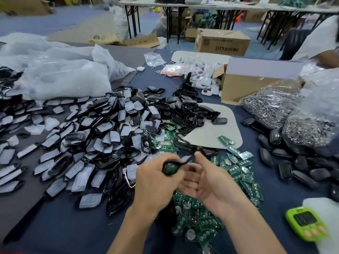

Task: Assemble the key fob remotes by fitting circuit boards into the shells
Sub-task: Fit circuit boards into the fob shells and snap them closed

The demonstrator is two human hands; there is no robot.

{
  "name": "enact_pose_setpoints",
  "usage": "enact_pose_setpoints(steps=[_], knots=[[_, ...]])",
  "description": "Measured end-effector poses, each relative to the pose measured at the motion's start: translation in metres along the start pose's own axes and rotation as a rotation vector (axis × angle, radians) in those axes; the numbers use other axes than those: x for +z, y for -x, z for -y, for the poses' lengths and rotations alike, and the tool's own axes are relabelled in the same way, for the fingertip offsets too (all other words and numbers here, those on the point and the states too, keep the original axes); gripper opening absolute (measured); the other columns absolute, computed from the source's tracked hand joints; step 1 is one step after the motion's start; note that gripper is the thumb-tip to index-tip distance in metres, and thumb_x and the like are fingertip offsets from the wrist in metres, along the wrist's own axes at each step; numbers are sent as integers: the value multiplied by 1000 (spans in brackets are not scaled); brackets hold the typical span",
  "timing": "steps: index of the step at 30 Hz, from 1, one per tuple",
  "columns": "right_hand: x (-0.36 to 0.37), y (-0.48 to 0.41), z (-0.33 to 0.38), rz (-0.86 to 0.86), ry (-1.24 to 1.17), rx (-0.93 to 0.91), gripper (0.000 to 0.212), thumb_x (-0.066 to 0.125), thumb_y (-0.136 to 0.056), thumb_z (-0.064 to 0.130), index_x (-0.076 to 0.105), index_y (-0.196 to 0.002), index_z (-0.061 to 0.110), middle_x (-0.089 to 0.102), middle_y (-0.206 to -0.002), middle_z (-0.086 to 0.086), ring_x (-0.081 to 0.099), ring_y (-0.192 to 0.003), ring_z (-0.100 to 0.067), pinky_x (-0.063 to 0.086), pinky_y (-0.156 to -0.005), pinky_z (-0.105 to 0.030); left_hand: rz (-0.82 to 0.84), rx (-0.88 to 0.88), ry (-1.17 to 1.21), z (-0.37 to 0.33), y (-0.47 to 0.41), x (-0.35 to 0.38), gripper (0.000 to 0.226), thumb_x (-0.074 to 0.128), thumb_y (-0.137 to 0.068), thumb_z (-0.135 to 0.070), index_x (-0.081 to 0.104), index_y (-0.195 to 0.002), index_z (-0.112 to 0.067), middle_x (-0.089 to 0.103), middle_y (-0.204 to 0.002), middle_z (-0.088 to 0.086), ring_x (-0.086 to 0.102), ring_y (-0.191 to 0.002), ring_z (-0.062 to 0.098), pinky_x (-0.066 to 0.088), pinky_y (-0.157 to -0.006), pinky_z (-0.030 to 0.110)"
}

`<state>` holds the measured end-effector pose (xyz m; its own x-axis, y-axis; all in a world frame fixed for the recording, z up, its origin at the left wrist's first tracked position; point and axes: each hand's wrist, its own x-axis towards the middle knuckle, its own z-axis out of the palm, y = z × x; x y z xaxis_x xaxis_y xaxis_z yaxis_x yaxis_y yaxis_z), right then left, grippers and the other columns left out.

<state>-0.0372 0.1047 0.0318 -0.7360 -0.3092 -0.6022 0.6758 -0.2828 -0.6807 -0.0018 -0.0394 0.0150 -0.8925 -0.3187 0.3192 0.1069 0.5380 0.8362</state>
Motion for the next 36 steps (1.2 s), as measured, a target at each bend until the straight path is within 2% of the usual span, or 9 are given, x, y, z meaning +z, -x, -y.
enact_pose_setpoints(steps=[4,10,14,16,21,26,29,32,36], knots=[[-7,6,1,167,-178,110,48,70,-85,37,56,-122,10,68,-88,-16,69,-86,-29,63,-75,-43,10,150,-31,1,4,-1,28,66,-71,-35,68,-98,-40,70,-89,-32,67,-73,-7,43,-65,2],[-22,5,-5,269,-314,96,26,73,-79,18,81,-101,6,74,-102,-16,71,-92,-30,53,-94,-48,154,147,-93,-1,-1,-2,40,75,-71,-17,71,-99,-44,72,-88,-32,69,-78,-4,50,-69,12],[-35,-1,-13,217,-398,72,47,77,-75,13,74,-120,-1,72,-100,-15,70,-91,-28,50,-102,-48,338,20,-81,-5,-3,3,30,75,-67,-39,70,-95,-48,69,-87,-34,66,-80,-5,49,-68,14],[-42,-1,-11,208,-445,44,44,69,-84,12,71,-124,-6,75,-102,-16,74,-86,-26,51,-104,-48,367,-70,80,-6,2,8,24,71,-67,-41,72,-91,-41,68,-74,-25,60,-64,-3,43,-61,13],[-56,3,-8,153,-344,-88,50,70,-78,9,67,-128,0,73,-125,-19,76,-103,-26,64,-80,-37,259,-460,568,-14,12,24,19,62,-73,-31,59,-70,-12,57,-65,3,51,-61,14,41,-59,27],[-58,18,-22,99,-136,-288,39,73,-78,6,76,-117,7,77,-115,-14,74,-101,-21,61,-78,-26,339,-500,435,-19,19,37,22,62,-78,-36,79,-92,-31,79,-94,-11,72,-91,10,55,-83,33],[-58,23,-31,0,-34,-410,33,69,-86,-9,79,-108,12,79,-106,-10,74,-94,-16,58,-76,-22,284,-415,204,-22,22,38,21,63,-74,-42,76,-86,-32,76,-81,-6,68,-73,14,55,-71,40],[-62,26,-36,-72,105,-465,38,65,-90,-14,75,-116,12,79,-110,-9,73,-104,-20,57,-85,-28,242,-314,37,-26,26,39,12,69,-79,-40,75,-80,-30,69,-63,-9,54,-52,8,42,-50,23],[-66,30,-42,-143,212,-515,40,70,-88,-12,78,-110,20,80,-104,-4,73,-101,-17,56,-83,-28,231,-283,-22,-38,33,42,27,78,-82,-28,76,-82,-55,74,-74,-27,69,-70,-4,54,-63,21]])
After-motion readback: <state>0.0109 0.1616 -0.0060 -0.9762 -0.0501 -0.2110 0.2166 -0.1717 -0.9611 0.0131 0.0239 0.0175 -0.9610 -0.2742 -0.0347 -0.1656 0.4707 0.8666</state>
